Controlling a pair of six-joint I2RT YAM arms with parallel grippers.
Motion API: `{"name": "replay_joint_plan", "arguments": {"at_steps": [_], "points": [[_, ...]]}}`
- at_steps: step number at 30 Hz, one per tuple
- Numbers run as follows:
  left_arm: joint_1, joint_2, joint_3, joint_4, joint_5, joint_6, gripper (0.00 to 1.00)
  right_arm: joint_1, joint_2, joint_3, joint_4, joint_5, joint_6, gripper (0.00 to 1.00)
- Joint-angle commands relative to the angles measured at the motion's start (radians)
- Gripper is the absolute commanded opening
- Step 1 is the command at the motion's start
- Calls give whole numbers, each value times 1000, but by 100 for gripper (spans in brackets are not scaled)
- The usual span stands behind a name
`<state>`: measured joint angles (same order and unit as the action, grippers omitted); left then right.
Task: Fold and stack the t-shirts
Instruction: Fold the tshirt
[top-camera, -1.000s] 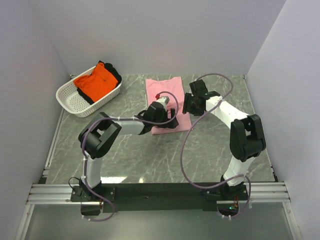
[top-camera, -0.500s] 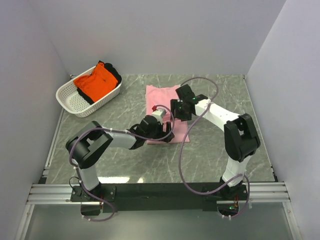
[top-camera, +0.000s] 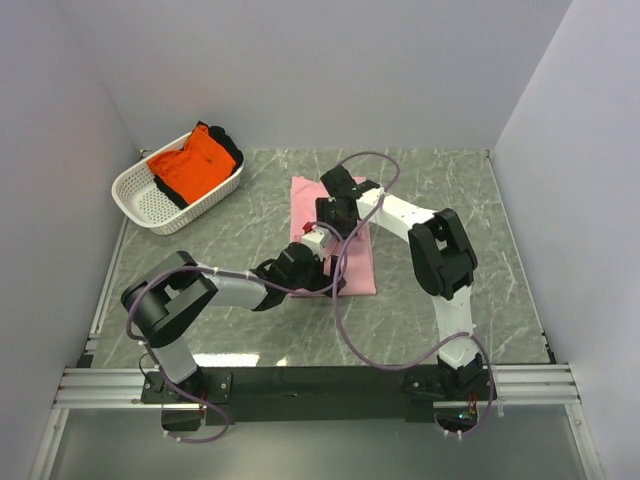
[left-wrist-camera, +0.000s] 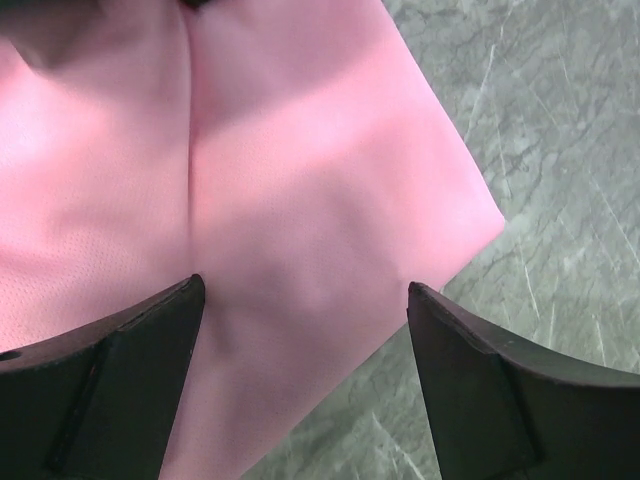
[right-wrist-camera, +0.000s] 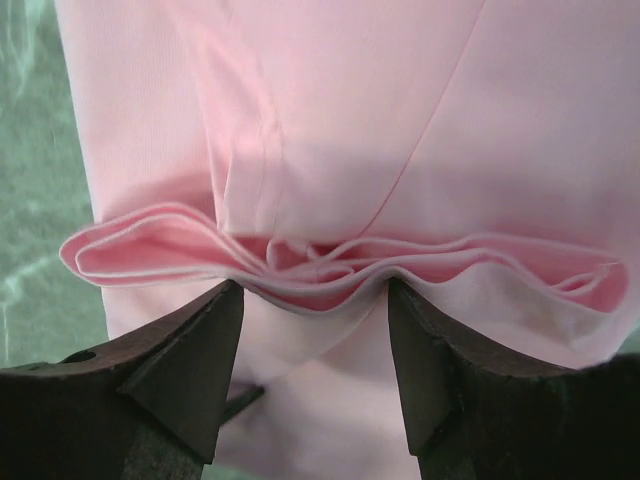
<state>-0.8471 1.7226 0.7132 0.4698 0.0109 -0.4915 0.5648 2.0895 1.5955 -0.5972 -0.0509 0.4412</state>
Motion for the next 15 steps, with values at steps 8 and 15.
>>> {"name": "replay_joint_plan", "arguments": {"at_steps": [8,15], "points": [[-46,-40,-40,-154,-35,-15,89,-48,11,172,-26,69,37,66],[-69,-158,106,-295,-107,31,94,-88,-205,43,10,88,33,67]]}}
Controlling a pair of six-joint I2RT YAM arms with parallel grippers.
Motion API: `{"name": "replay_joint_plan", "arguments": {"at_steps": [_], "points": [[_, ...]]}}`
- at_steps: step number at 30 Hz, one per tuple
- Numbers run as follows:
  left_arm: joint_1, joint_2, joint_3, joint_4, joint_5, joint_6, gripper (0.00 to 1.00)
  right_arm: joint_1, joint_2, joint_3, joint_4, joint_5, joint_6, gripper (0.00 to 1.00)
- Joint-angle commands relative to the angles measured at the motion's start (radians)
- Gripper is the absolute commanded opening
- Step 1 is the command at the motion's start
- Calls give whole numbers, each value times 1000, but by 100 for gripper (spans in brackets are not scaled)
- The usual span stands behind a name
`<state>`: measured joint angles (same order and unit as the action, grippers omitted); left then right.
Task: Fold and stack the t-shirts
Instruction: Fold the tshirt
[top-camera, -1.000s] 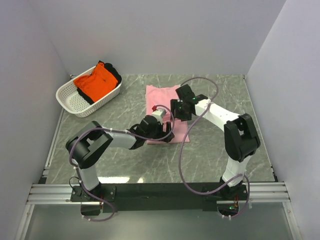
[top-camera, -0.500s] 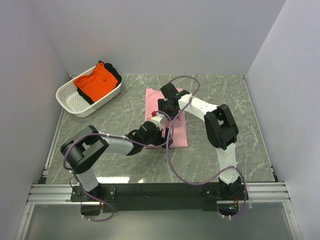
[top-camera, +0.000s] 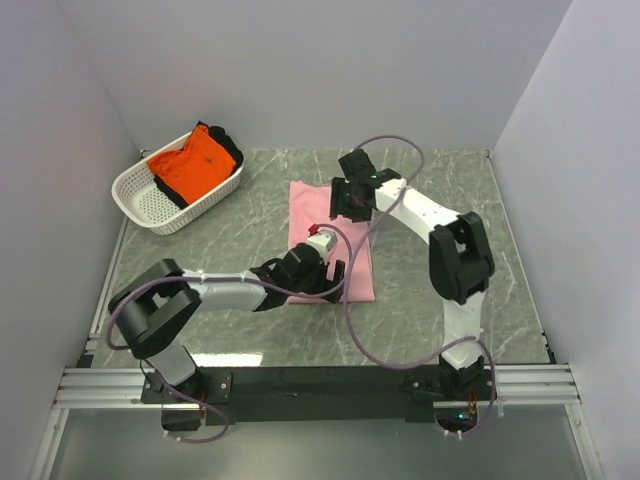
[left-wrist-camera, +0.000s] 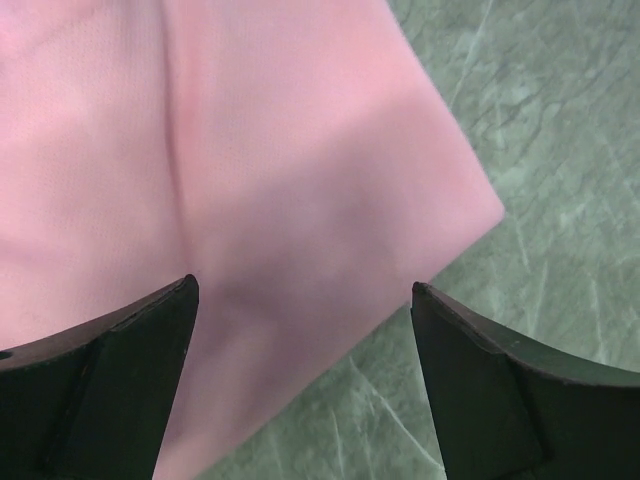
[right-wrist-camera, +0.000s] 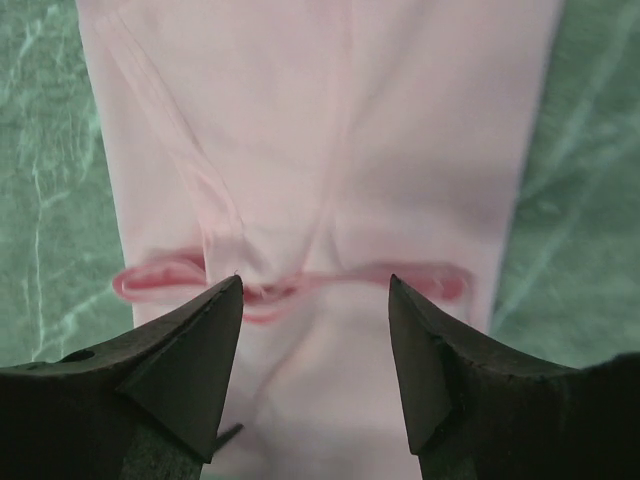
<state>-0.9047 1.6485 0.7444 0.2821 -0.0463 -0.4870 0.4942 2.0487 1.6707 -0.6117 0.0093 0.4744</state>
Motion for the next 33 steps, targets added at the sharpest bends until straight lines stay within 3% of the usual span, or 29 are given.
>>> {"name": "replay_joint_plan", "arguments": {"at_steps": [1,8,14,22,33], "points": [[-11,-132,87,-116,-59,31,94,-25,-192,-82,30,41,-2,67],[-4,-360,81,-259,-234,-44,98,-26,-468,-388,95,58,-13,68],[39,-403,-60,-363,-201,-185,99,-13,-640,-653,171,23,33,69],[61,-444,-253,-244,-102,-312,98,41,-706,-851,251,5,104,69],[69,-389,-252,-236,-130,-352,92,58,-645,-993,378,-63,148,69]]}}
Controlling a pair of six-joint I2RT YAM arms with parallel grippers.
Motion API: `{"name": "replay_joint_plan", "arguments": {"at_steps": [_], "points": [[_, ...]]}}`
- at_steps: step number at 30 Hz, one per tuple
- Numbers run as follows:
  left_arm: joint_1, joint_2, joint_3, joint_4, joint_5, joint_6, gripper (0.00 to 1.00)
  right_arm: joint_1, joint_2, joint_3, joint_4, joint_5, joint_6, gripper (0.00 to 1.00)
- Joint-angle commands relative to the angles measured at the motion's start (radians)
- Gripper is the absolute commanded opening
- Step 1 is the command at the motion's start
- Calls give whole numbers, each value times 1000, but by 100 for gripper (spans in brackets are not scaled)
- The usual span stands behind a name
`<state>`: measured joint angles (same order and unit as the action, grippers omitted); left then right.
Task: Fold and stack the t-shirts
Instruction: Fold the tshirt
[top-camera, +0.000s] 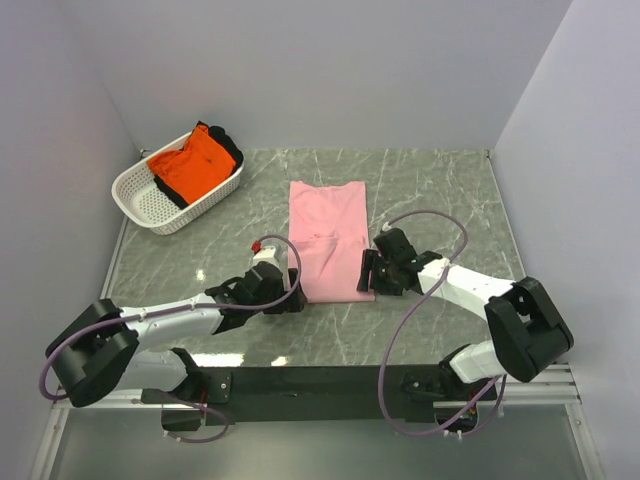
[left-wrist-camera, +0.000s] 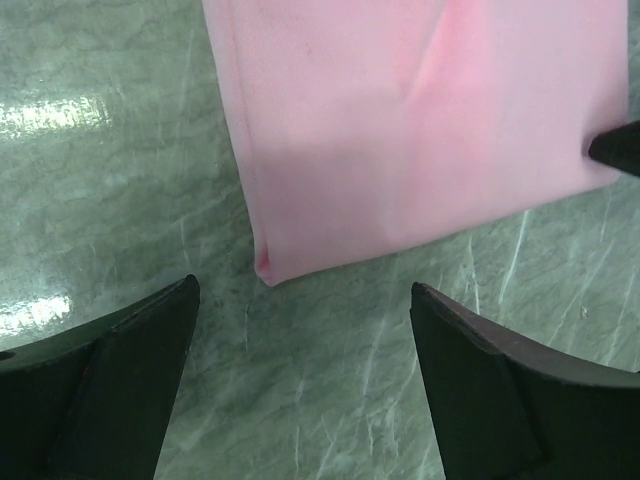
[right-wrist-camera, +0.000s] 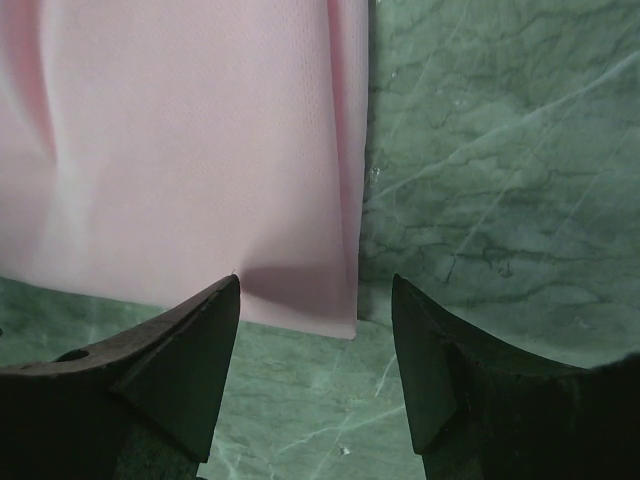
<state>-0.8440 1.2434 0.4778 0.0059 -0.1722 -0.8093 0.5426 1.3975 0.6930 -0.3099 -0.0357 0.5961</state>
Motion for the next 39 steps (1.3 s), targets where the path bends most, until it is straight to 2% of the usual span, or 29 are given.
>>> {"name": "replay_joint_plan", "arguments": {"at_steps": [1,6,10,14,19,22,25,30,35,37,38,39], "points": [[11,19,10,42,-6,-31,90,13,9,-18,80,-18,28,69],[20,39,2,51,-15,-34,86,23,24,-23,78,-3,33,69],[22,47,-8,60,-7,-34,74,36,23,-38,77,11,45,69],[25,59,-19,72,0,-34,68,42,28,-52,77,26,54,68],[25,96,-31,109,13,-37,57,53,40,-66,78,33,64,61],[25,114,-30,112,17,-39,52,57,41,-70,71,54,67,55],[25,119,-34,109,5,-39,42,62,37,-79,66,62,73,49],[25,139,-42,118,13,-36,29,69,29,-98,68,69,80,33],[25,153,-44,118,25,-34,3,80,29,-107,68,69,88,14],[25,145,-48,115,26,-30,0,88,29,-107,62,69,90,7],[25,140,-48,111,31,-28,1,91,26,-105,57,69,90,0],[25,127,-51,105,34,-22,0,97,21,-104,49,72,91,0]]}}
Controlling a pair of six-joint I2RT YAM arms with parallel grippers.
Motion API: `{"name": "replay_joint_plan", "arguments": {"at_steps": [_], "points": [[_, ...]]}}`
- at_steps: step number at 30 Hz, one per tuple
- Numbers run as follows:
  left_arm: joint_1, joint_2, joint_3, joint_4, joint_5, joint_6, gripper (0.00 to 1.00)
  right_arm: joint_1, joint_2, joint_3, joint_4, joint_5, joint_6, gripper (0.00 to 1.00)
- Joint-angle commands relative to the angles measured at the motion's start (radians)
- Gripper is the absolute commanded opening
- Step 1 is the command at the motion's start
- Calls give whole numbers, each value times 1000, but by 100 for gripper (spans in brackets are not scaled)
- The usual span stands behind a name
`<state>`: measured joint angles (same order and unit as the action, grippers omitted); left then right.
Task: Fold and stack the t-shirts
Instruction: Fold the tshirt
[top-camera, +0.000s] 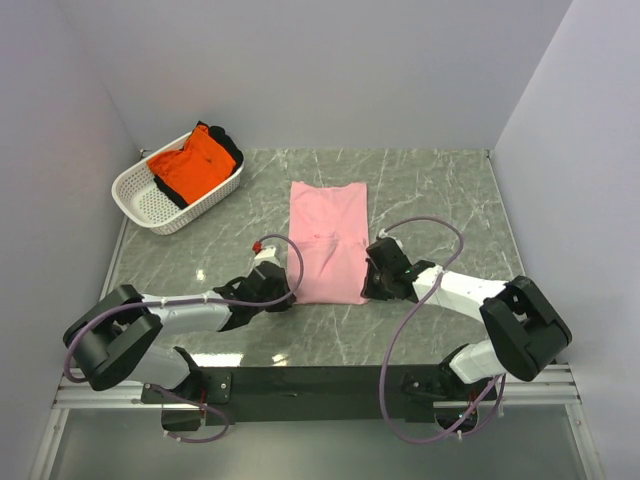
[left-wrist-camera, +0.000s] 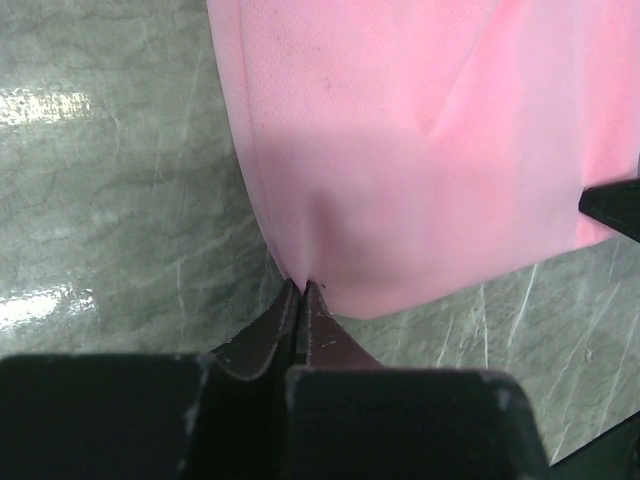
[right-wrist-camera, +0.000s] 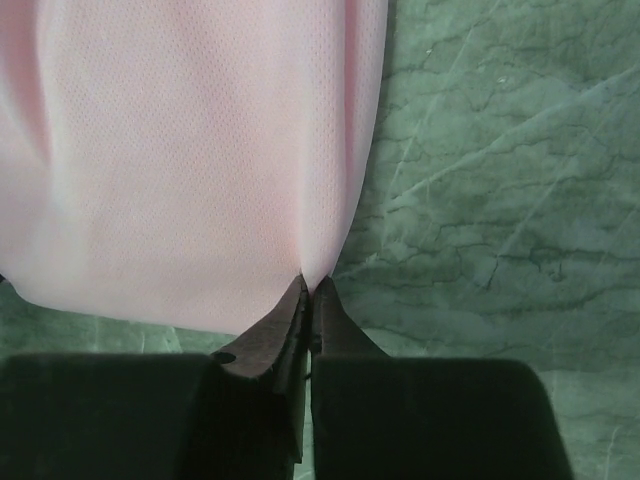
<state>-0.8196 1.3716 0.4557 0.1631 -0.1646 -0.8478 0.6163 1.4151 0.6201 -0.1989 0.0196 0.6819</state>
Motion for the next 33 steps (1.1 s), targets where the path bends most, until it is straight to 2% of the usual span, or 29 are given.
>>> {"name": "replay_joint_plan", "arguments": {"at_steps": [1,9,13,18,22,29,33], "points": [[-1,-11,-29,-59,30,18,1,33,-11,-30,-80,25,10,0],[-30,-193,-38,-187,120,29,1,125,-160,-23,-230,52,51,0],[-84,-267,-41,-267,135,13,1,152,-254,-33,-306,42,70,0],[-124,-348,-57,-293,183,-13,1,192,-338,-36,-379,-1,77,0],[-168,-400,-46,-339,234,-16,0,220,-390,1,-508,-17,70,0],[-219,-517,-5,-401,350,-13,0,243,-488,58,-635,-144,41,0],[-239,-534,12,-416,424,-4,1,269,-505,90,-680,-202,5,0]]}}
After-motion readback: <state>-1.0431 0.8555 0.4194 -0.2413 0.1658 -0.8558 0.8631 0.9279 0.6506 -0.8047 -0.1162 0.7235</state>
